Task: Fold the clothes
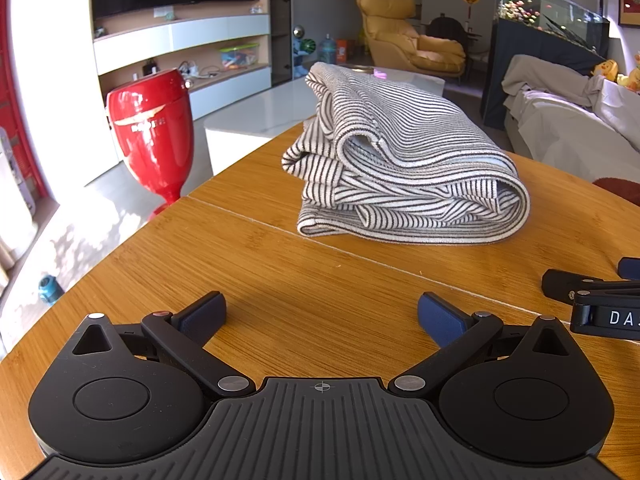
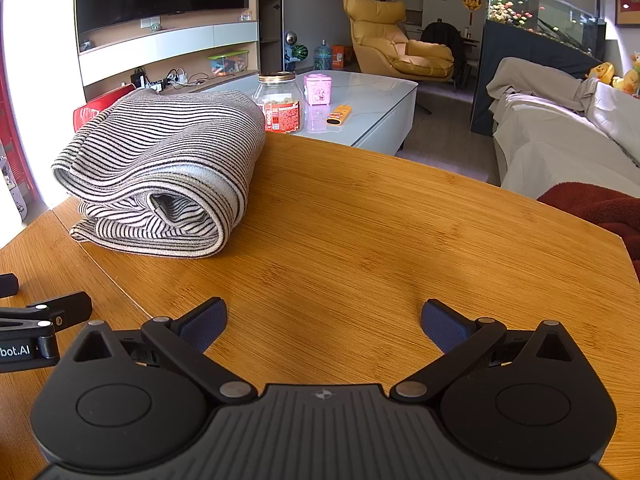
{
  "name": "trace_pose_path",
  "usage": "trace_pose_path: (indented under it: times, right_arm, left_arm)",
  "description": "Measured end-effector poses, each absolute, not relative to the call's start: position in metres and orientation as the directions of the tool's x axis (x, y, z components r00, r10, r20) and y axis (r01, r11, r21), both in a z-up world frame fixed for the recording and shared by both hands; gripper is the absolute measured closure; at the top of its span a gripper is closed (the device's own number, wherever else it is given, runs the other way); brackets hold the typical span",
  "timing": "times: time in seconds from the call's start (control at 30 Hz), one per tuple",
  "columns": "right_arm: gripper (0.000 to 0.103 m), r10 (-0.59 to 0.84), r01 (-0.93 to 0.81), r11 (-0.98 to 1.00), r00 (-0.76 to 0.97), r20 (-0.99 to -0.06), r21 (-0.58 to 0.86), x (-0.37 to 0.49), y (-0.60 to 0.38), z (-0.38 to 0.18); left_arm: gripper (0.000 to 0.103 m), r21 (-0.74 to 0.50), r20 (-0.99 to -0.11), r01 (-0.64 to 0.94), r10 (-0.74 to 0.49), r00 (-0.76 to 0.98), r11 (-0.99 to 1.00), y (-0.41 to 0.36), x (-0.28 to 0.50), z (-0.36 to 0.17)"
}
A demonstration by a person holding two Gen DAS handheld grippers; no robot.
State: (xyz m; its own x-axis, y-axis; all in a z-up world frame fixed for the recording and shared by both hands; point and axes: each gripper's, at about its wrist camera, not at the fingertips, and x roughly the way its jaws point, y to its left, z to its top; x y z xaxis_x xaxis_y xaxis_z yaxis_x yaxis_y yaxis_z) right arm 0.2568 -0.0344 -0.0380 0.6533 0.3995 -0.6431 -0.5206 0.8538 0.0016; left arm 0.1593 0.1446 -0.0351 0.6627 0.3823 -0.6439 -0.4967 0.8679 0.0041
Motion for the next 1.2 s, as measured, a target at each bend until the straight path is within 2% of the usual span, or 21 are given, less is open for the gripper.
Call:
trace_pose_path:
  times: [0.3,0.4,1.2]
  right_arm:
    - [0.0,0.399,-0.521,0.854,0.653,-0.643,0.001,0.2567,-0.0338,-0.0379]
    - [0.0,0.399,-0.521,0.854,0.653,-0.643,0.001,0.2568,-0.034,-0.038]
    - [0.0,0.4,-0.521,0.853,0.654,-0.642,0.001,0.2558,-0.0329,-0.0381]
  left_arm:
    - [0.0,-0.009,-0.666,-0.469,0.344,0.662,0.883,0.1515,0.1612,-0.0321]
    - [0.0,0.003,-0.68,-0.521,0.384,0.625,0.853,0.1502,0.157,-0.0313]
    - [0.0,-0.001,-0.667,-0.52,0.386,0.637,0.854,0.147,0.1547,-0.0315]
